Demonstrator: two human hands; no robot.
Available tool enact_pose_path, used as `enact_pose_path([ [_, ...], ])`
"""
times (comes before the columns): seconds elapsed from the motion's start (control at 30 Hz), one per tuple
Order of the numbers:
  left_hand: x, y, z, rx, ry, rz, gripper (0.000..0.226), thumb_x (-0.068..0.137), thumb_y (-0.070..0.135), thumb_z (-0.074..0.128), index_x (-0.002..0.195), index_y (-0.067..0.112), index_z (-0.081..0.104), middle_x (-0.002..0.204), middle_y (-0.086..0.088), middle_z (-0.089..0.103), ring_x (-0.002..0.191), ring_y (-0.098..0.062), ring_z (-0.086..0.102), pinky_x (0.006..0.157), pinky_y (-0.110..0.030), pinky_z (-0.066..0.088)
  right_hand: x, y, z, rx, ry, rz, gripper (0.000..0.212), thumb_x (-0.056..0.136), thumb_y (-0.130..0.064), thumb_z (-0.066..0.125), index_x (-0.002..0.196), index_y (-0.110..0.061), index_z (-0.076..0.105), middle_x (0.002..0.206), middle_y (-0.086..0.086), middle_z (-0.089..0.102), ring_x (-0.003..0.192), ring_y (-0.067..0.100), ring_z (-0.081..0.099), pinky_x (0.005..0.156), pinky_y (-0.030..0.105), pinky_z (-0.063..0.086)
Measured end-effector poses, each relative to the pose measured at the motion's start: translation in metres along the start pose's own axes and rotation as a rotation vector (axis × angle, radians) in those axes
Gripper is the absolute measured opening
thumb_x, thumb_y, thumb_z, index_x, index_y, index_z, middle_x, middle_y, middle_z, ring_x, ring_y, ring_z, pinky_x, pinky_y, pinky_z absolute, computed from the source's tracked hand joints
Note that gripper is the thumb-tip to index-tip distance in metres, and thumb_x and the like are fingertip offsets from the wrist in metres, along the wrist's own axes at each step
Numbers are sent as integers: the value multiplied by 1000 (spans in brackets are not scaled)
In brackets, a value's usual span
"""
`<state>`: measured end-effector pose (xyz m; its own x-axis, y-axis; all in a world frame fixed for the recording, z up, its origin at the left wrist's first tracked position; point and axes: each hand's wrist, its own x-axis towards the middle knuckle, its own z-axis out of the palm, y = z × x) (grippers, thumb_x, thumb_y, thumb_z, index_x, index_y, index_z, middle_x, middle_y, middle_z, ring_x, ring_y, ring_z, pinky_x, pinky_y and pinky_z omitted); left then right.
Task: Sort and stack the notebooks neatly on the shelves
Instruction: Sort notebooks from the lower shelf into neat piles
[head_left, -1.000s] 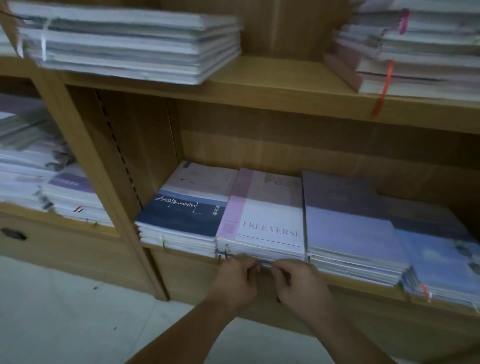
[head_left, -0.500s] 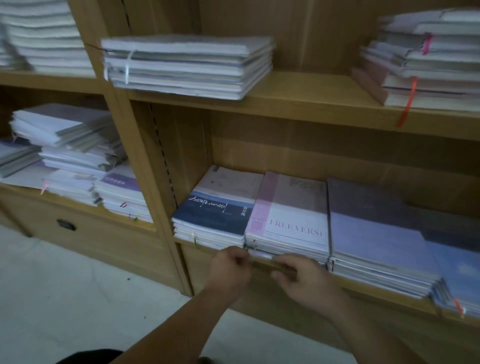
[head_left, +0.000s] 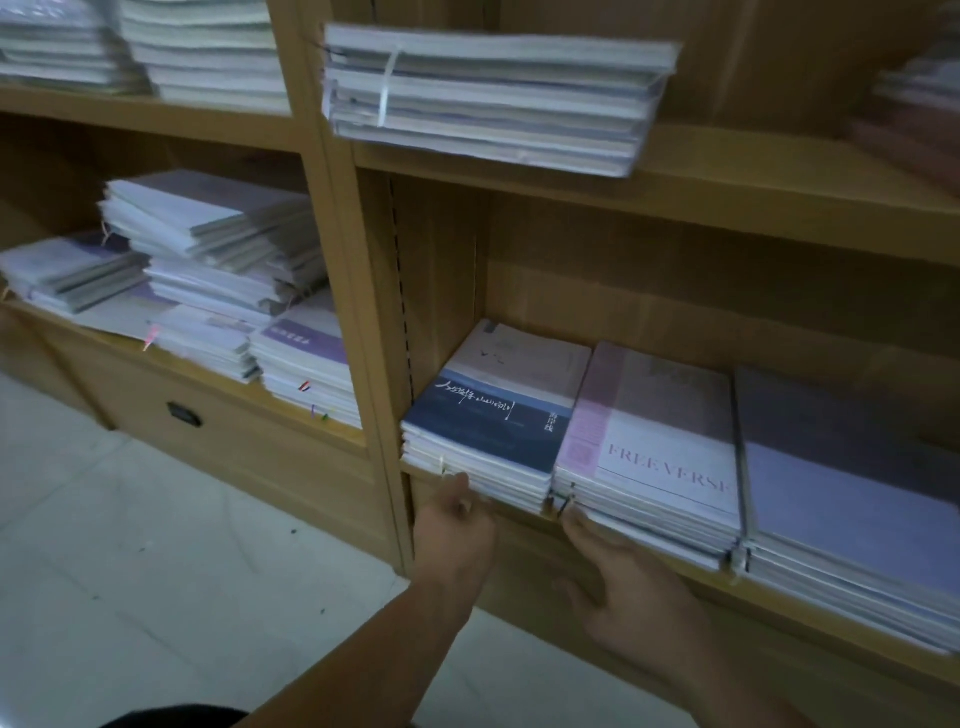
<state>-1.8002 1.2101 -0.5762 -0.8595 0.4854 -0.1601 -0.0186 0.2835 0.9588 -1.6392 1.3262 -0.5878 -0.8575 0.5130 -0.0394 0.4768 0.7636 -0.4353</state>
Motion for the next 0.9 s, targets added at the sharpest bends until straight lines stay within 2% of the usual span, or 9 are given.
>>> enact_pose_path([
  [0.17, 5, -3, -8, -161, -113, -105, 37, 101, -1, 51, 114, 33, 56, 95, 26, 54, 85, 8, 51, 64, -6, 38, 3, -4, 4, -26, -7, -17, 73, 95, -51, 56, 159, -40, 21, 152, -34, 12, 149, 0, 22, 111, 7, 14],
  [0.33, 7, -4, -9, -237, -116, -148, 38, 102, 0, 52, 108, 36, 62, 99, 24, 59, 96, 3, 55, 82, -14, 42, 13, -23, 2, -56, 99, -31, 60, 96, -48, 55, 152, -36, 41, 155, -24, 38, 143, 3, 38, 112, 17, 30],
  [0.4, 8, -3, -11, -237, -121, -156, 40, 101, -1, 52, 125, 28, 62, 108, 17, 64, 115, -9, 56, 97, -23, 40, 23, -35, -1, -22, 119, -96, 50, 97, -47, 52, 147, -38, 49, 150, -26, 44, 140, -1, 41, 112, 16, 31],
  [0.47, 13, -5, -11, -250, -116, -164, 48, 100, -4, 51, 141, 20, 57, 117, 13, 62, 127, -14, 53, 103, -24, 37, 33, -43, 5, 49, 44, -132, 53, 98, -47, 50, 150, -41, 43, 154, -29, 35, 144, -4, 33, 117, 17, 27],
  [0.6, 24, -5, -14, -218, -185, -162, 52, 100, -3, 51, 146, 22, 53, 115, 25, 59, 110, 1, 56, 96, -20, 42, 42, -42, 20, 127, -77, -73, 69, 98, -47, 53, 157, -46, 18, 161, -34, 3, 152, 1, 17, 122, 27, 25],
  [0.7, 32, -7, -13, -176, -254, -176, 60, 98, -3, 52, 151, 25, 45, 141, 15, 54, 131, -6, 48, 110, -27, 36, 42, -41, 18, 72, -126, -26, 77, 97, -49, 56, 156, -52, 6, 161, -36, -7, 151, 0, 9, 123, 31, 24],
  [0.77, 30, -3, -12, -165, -293, -150, 60, 100, 2, 54, 153, 26, 41, 141, 14, 52, 128, -1, 46, 108, -22, 36, 42, -42, 18, 25, -138, -25, 83, 94, -50, 57, 156, -52, 3, 160, -35, -10, 147, -4, 7, 122, 30, 25],
  [0.83, 25, -1, -11, -157, -329, -105, 49, 102, 7, 55, 141, 34, 45, 119, 25, 56, 101, 14, 53, 85, -5, 42, 42, -46, 16, 64, -106, -31, 74, 93, -50, 56, 154, -55, 16, 161, -36, 6, 144, -7, 17, 118, 30, 33],
  [0.9, 20, 1, -11, -127, -304, -89, 31, 103, 8, 54, 122, 33, 50, 104, 26, 55, 87, 15, 52, 64, 1, 41, 38, -44, 13, 110, 34, 6, 44, 94, -46, 52, 137, -54, 49, 139, -30, 53, 125, -5, 52, 101, 29, 50],
])
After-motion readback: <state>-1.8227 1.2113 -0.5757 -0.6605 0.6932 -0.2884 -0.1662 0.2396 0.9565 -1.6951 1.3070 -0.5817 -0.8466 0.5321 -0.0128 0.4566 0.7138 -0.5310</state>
